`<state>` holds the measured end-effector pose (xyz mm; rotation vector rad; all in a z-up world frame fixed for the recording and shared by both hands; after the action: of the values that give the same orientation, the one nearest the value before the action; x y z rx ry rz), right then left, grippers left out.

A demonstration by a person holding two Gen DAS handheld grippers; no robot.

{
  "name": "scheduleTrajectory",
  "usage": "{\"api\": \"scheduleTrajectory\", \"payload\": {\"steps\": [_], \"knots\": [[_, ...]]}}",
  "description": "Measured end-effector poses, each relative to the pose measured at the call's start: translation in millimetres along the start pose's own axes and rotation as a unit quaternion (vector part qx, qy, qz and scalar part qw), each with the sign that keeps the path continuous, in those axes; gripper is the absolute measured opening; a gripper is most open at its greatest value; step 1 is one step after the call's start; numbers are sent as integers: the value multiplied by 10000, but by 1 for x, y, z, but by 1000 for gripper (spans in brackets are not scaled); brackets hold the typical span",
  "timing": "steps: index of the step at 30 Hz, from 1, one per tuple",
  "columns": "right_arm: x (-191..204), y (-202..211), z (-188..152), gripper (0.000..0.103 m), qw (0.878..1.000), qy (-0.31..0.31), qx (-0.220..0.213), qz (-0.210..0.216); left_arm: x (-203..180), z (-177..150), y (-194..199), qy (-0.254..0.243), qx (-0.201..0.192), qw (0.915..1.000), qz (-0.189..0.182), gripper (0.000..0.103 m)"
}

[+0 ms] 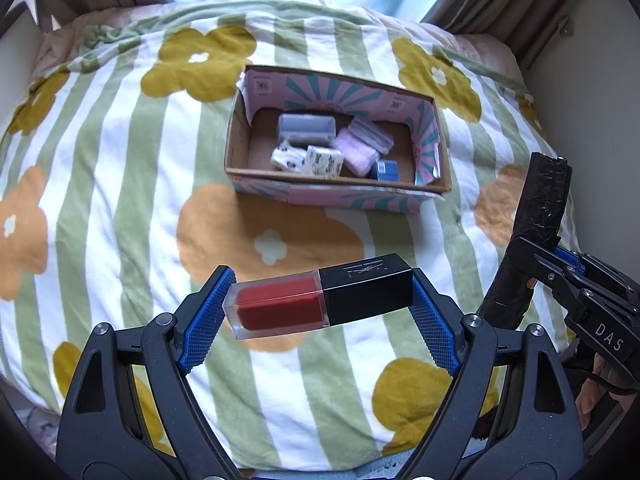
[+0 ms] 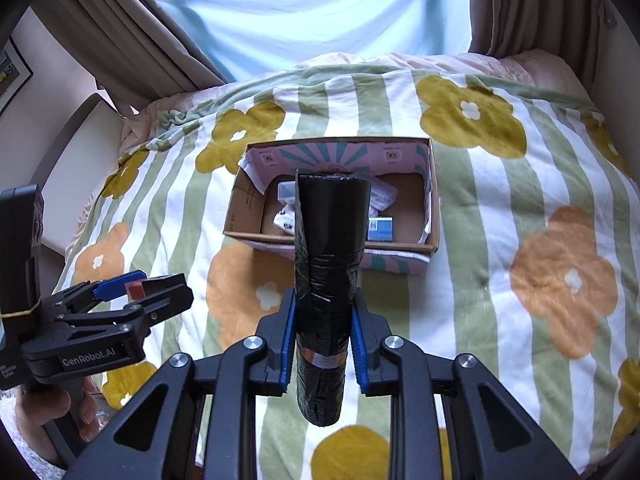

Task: Organize objects
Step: 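Carry the lipstick with the left tool into the pink box while the right tool carries the black bag, then open both tools to drop the lipstick and black bag inside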

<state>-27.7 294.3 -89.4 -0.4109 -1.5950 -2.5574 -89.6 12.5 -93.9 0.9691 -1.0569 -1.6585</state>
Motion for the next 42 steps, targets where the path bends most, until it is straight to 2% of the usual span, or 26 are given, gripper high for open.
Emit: {"api": "scheduleTrajectory", "payload": {"steps": [7, 13, 16, 20, 26, 32, 42], "knots": [[-15, -32, 52, 22, 9996, 277, 34, -67, 8, 57, -15, 69, -117, 9999, 51, 84], [-21, -75, 99, 22, 9947, 972, 232, -246, 9, 109, -42, -46, -199, 9997, 104, 84], [-19, -99, 117, 22, 9889, 1416, 341, -295, 13, 129, -64, 49, -206, 9995, 229, 84], [-11, -133, 130, 22, 9747, 2133, 564, -362, 17, 148, -95, -12, -112, 9995, 305, 84], [-3, -183, 136, 22, 9515, 2912, 874, -469, 27, 157, -145, -88, 147, 9991, 381, 84], [-4, -222, 128, 22, 9334, 3334, 1251, -438, 31, 157, -191, -273, 383, 9980, 417, 84], [-4, -232, 127, 22, 9288, 3419, 1397, -304, 31, 147, -216, -394, 566, 9967, 437, 84]]}}
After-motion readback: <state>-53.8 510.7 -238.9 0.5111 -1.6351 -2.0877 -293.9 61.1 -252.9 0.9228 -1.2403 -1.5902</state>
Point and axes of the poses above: each gripper's, at about its wrist camera, not at the fingertips, and y roughly against the way its jaws point, x to its left, z to its top, the point moved 4 cm from there along -y, roughly the way its jaws point, and after that the axes turned 2 degrees about x, right-handed, at the moved point
